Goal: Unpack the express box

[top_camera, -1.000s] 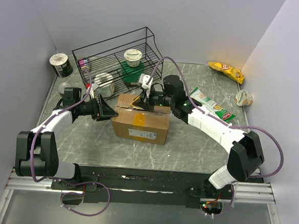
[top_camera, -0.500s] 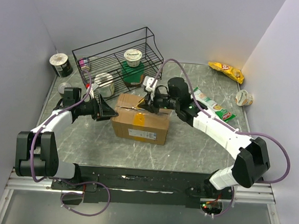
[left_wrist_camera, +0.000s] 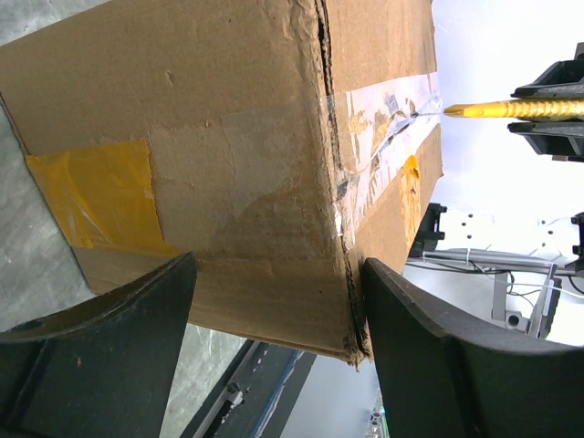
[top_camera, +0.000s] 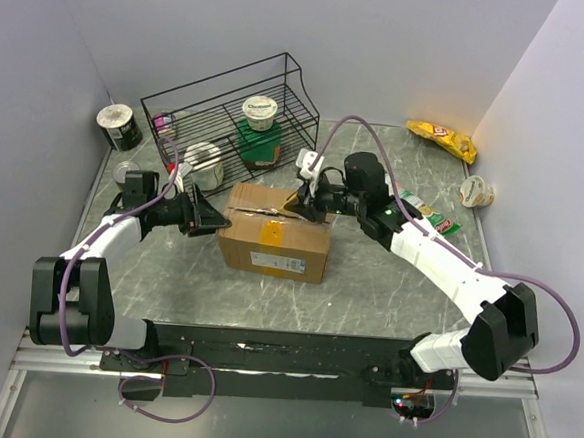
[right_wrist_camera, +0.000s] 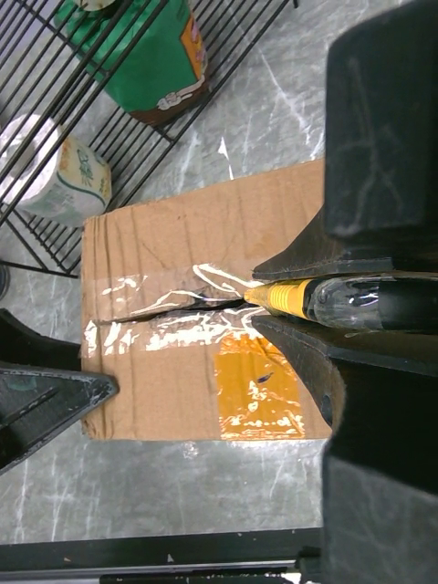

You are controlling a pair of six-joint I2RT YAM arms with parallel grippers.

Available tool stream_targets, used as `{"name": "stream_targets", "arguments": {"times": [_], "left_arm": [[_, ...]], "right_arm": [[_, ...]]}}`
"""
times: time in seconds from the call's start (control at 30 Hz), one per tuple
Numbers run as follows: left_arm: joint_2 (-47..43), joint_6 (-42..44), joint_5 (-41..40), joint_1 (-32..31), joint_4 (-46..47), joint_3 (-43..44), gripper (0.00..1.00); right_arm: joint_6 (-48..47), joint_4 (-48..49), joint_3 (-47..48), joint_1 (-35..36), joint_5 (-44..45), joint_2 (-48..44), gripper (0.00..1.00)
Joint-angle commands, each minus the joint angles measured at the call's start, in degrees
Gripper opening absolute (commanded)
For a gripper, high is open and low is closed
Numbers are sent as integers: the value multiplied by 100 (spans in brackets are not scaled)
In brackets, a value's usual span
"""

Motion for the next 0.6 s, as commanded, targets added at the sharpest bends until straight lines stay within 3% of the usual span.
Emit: {"name": "stream_targets", "arguments": {"times": [0.0,0.57], "left_arm": [[243,350,-1277,100,-98,-161,76],[339,499,-1409,100,-160,-126,76]], "right_arm": [[-178,-181,-98,-191,51,-351,0],[-521,-946,-72,-788,-529,-632,0]]}}
